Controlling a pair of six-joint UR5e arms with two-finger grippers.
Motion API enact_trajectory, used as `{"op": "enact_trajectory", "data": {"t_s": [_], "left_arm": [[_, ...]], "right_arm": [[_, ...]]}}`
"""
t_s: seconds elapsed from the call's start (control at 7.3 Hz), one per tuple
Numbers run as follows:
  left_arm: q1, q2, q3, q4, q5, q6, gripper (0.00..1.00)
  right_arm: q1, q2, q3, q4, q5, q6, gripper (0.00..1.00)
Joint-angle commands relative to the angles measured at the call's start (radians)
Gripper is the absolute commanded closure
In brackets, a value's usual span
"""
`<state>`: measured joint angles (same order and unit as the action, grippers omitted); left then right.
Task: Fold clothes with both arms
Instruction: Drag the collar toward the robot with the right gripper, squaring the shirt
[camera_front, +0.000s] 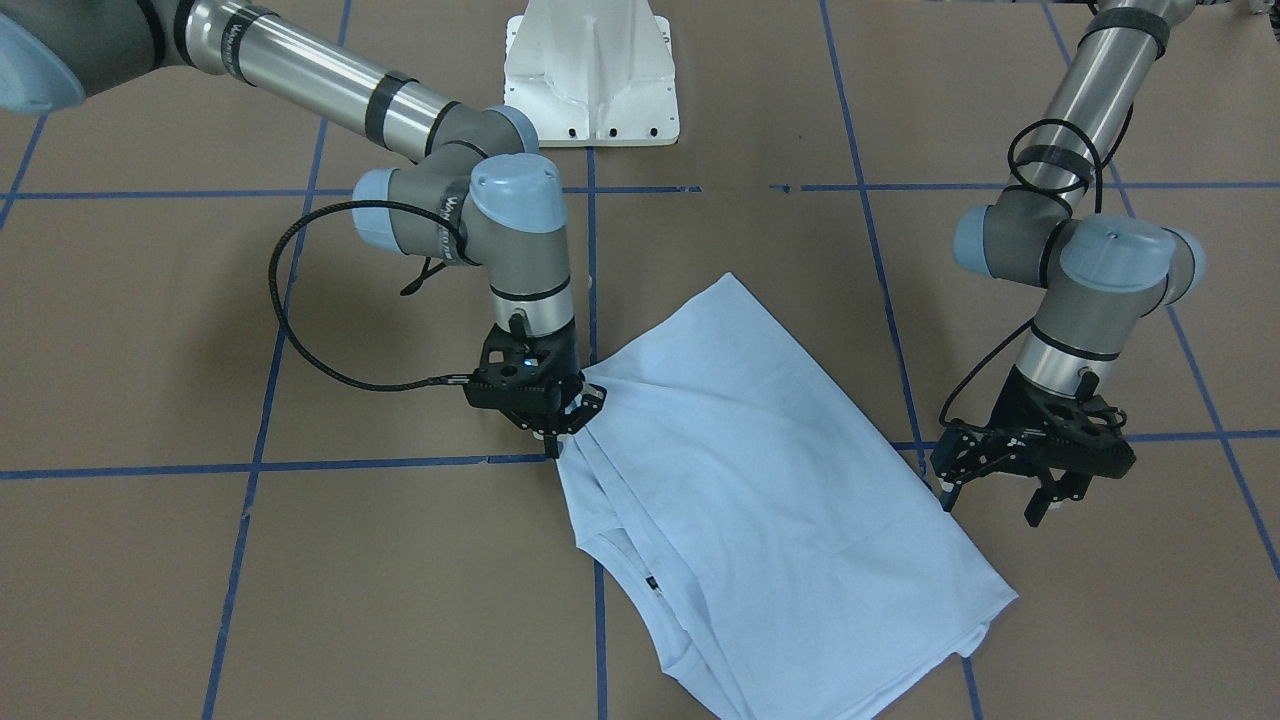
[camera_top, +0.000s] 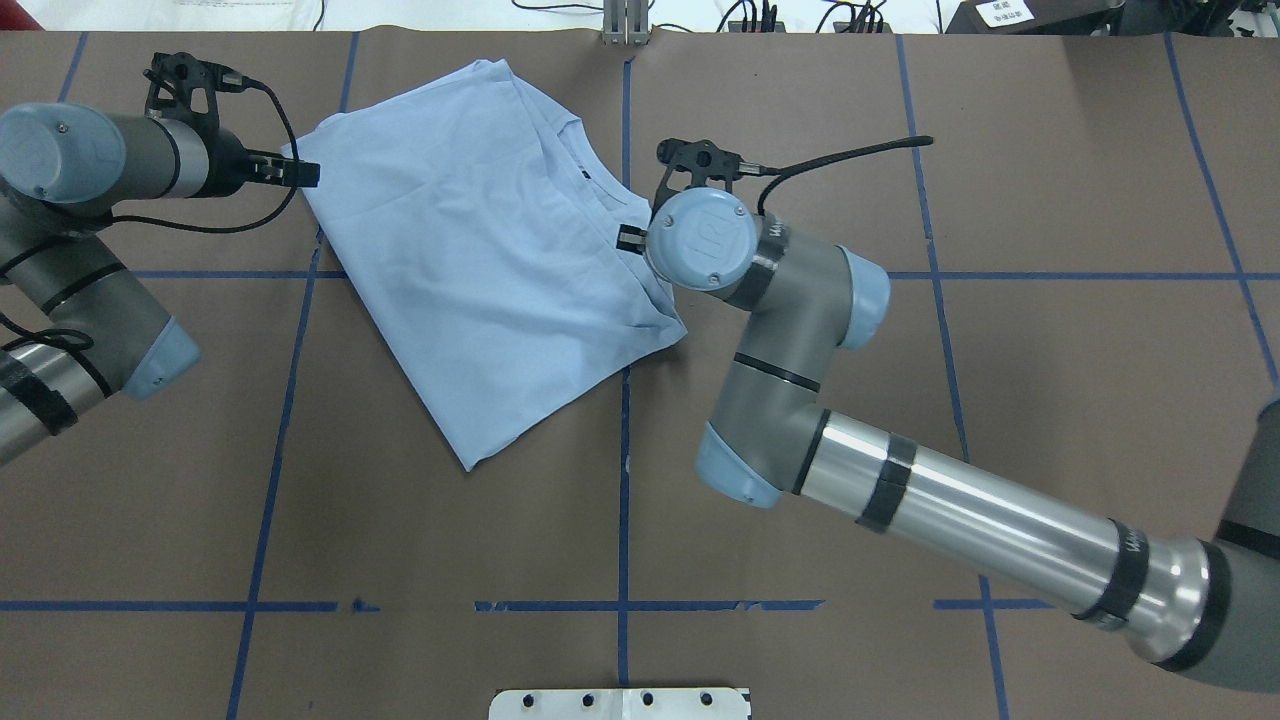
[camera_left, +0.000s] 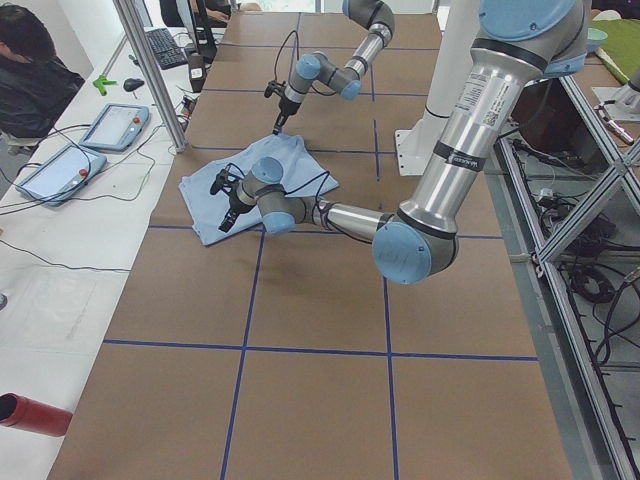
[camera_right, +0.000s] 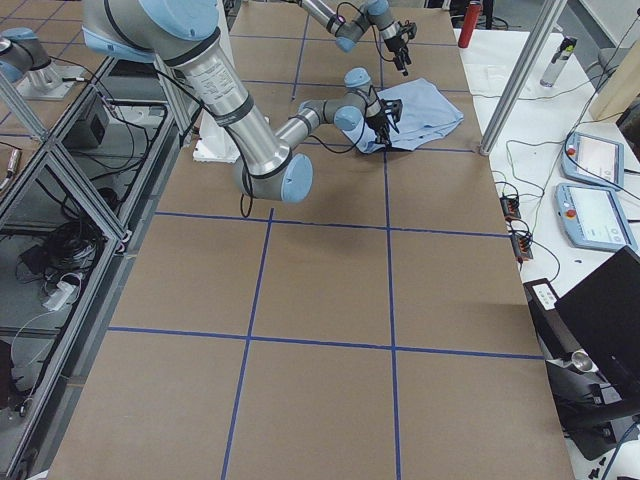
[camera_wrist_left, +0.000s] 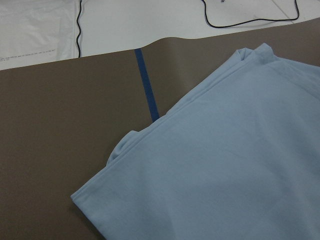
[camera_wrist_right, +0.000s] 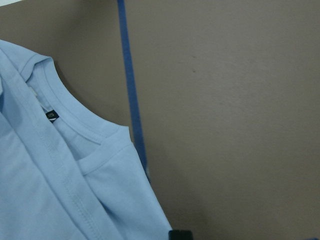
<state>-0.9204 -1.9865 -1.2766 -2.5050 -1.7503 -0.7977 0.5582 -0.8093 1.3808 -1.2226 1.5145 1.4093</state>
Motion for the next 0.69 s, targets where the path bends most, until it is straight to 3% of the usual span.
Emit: {"op": "enact_trajectory", "data": {"t_s": [0.0, 0.41, 0.55], "left_arm": [[0.0, 0.0, -0.003, 0.0, 0.0, 0.0, 0.0], [0.002, 0.0, -0.004, 0.0, 0.0, -0.002, 0.0], [0.002, 0.0, -0.006, 0.0, 0.0, -0.002, 0.0]], "right_arm": [[-0.036, -0.193, 0.305, -0.101, -0.01, 0.002, 1.0], [-0.255, -0.469, 0.594, -0.133, -0.175, 0.066, 1.0], [-0.323, -0.513, 0.619, -0.135, -0.247, 0.115, 1.0]]}}
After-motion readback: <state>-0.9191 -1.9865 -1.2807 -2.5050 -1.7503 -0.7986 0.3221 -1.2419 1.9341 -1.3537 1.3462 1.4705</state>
